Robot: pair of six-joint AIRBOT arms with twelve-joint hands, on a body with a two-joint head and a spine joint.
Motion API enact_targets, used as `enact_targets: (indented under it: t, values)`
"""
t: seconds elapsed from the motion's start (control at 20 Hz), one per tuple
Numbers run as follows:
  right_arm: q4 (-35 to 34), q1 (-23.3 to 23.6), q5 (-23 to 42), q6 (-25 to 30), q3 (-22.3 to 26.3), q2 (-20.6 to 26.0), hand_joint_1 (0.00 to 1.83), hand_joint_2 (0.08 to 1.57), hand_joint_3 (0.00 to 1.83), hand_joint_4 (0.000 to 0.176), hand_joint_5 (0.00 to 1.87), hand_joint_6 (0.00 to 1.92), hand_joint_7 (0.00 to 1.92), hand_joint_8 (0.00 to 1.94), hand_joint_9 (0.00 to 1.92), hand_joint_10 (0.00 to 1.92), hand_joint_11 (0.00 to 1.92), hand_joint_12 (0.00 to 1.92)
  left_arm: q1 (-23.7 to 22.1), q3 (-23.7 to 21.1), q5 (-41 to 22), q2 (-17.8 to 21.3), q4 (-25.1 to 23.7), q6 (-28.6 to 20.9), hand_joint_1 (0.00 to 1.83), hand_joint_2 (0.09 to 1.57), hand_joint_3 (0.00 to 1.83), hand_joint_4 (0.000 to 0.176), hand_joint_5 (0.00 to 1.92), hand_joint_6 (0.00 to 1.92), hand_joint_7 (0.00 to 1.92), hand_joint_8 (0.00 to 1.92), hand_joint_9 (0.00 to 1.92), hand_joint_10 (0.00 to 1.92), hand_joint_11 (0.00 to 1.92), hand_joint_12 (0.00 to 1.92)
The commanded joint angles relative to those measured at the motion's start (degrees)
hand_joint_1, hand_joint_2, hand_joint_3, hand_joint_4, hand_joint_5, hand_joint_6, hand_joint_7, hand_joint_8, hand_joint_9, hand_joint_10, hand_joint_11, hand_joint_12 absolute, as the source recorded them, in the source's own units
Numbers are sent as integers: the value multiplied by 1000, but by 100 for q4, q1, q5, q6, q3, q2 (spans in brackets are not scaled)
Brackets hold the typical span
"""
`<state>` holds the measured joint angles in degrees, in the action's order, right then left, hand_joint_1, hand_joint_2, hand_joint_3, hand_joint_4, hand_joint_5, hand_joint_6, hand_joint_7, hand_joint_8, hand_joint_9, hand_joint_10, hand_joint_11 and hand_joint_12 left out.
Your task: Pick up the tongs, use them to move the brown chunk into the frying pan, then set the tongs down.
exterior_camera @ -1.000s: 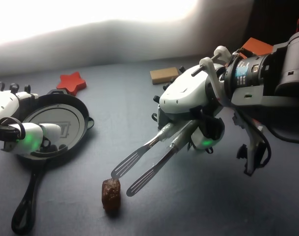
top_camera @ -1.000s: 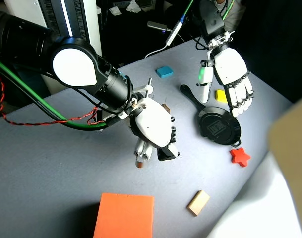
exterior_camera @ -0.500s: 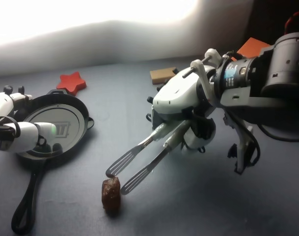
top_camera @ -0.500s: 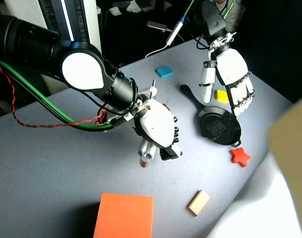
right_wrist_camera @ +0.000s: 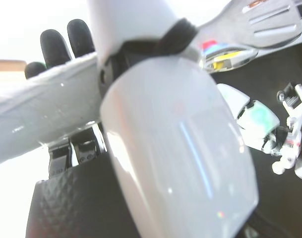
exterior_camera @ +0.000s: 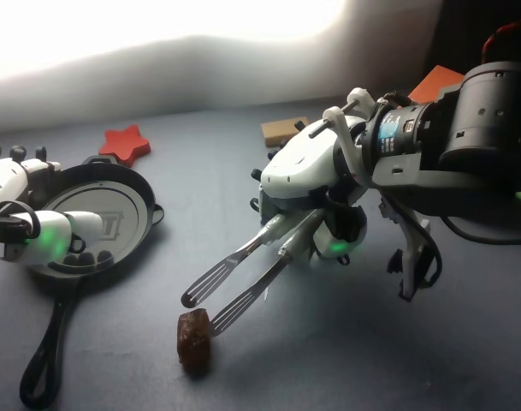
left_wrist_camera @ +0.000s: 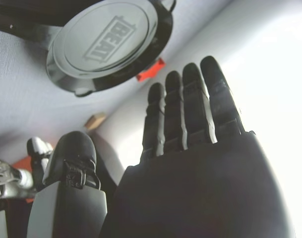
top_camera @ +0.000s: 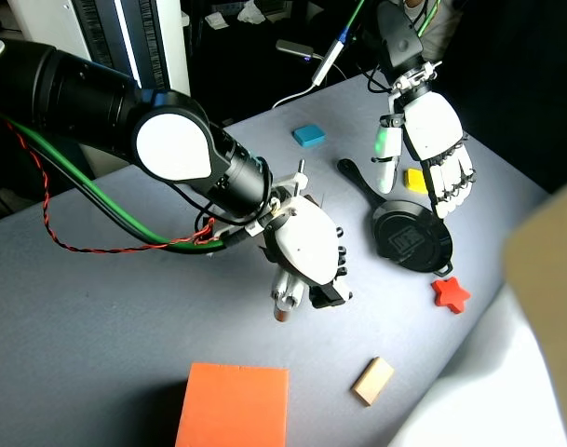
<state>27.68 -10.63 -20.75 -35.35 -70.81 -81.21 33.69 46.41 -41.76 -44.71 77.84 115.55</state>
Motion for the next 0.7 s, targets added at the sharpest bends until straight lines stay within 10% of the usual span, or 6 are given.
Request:
enact_targets:
  t: [0.0, 0.65]
  values:
    - [82, 49, 509, 19, -20, -2, 1080, 1189, 0, 0, 736, 9, 785, 7, 757, 28, 223, 1371, -51, 8, -402, 73, -272, -10, 28, 1271, 0, 0, 196, 7, 228, 4, 199, 6, 0, 535]
    - [152, -51, 543, 19, -219, -258, 1070, 1194, 0, 0, 723, 2, 771, 3, 748, 19, 209, 1381, -135, -54, -409, 72, -272, 3, 37, 1269, 0, 0, 193, 8, 217, 4, 197, 6, 0, 547]
